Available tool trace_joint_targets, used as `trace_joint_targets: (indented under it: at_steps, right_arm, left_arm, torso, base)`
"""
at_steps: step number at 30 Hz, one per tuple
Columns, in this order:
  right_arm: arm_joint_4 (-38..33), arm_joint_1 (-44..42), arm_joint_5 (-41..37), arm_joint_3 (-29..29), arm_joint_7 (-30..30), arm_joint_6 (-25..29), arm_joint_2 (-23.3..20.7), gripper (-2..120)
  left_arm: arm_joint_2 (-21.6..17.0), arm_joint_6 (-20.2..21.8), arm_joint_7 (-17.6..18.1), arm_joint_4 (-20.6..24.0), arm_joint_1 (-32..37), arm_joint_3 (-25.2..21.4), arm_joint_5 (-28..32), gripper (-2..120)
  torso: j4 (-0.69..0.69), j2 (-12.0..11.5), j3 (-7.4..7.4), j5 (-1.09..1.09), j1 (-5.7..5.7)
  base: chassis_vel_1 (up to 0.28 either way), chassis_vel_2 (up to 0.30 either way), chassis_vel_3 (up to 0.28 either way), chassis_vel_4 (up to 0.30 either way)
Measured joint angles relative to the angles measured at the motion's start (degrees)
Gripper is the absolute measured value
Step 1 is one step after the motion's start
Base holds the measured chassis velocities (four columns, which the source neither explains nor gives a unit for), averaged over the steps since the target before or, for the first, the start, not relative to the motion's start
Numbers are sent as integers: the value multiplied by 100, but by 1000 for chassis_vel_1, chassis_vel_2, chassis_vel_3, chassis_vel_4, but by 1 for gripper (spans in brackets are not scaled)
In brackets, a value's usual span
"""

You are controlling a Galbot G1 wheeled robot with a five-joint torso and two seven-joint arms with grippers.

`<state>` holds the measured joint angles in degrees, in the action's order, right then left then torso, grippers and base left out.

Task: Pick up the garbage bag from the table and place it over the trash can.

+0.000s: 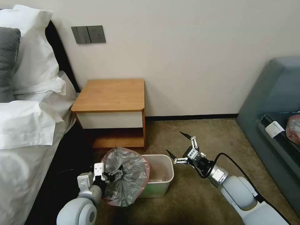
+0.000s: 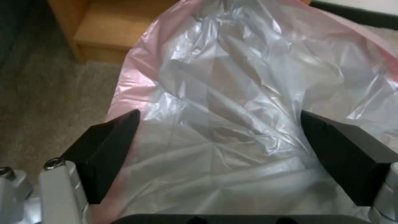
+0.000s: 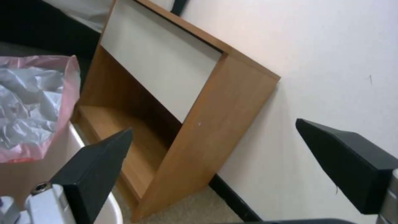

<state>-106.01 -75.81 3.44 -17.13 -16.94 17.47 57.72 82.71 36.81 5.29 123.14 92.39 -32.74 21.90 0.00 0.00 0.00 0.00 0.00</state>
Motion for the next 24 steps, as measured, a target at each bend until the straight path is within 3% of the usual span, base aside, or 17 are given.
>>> trace_joint_targets:
  at_steps: [7,17,24]
  right_arm:
    - [30,28,22,15,-10,0,19,100]
    - [67,31,29,16,-15,14,25,100]
    - [51,42,54,27,-22,10,33,100]
  left_arm:
    - [65,-140,30,22,20,-72,365,94]
    - [81,-90,95,-116,-21,-135,186,94]
    - [176,-25,82,-305,-135,85,109,94]
  torso:
    - [0,0,0,0,0]
    - [0,0,0,1,0]
    - [-1,0,-1,0,0]
  base:
    - [0,0,0,0]
    - [0,0,0,0]
    - [0,0,0,0]
